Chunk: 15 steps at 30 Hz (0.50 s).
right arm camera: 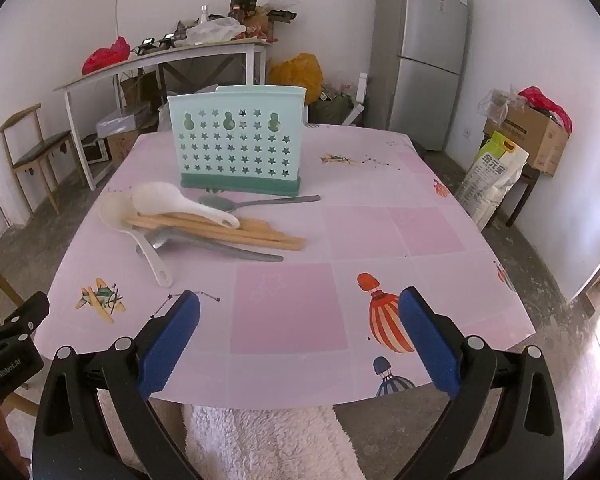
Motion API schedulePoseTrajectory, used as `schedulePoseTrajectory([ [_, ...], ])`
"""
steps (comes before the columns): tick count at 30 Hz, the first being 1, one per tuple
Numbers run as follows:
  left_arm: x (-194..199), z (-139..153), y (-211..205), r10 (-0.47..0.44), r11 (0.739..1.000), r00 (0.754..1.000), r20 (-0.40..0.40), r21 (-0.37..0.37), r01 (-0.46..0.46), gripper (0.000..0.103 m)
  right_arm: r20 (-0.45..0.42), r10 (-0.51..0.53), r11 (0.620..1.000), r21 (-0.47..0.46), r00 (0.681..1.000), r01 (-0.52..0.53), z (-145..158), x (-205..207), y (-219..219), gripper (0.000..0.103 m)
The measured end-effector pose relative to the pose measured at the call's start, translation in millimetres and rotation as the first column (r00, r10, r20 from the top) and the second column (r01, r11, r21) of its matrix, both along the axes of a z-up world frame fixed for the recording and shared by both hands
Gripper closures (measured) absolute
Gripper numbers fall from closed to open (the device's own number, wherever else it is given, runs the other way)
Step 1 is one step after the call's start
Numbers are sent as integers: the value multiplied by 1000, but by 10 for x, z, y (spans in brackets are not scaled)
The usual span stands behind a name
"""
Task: Organize utensils
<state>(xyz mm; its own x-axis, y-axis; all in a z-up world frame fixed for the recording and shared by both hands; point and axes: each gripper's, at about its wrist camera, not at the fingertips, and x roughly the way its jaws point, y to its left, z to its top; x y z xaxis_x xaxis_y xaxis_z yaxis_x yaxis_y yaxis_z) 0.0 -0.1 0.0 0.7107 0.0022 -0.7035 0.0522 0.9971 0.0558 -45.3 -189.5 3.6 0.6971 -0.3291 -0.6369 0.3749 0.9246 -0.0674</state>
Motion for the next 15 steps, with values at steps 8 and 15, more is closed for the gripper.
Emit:
schedulePoseTrajectory([
  [8, -17, 1, -26, 0, 1000, 1000, 7, -2, 0, 8, -5, 0, 1000, 2, 1000, 0, 8, 9, -10, 6],
  [15, -21, -5, -28, -3, 1000, 1000, 2, 1, 3, 9, 2, 0, 1000, 1, 1000, 0, 11, 11, -13, 6],
])
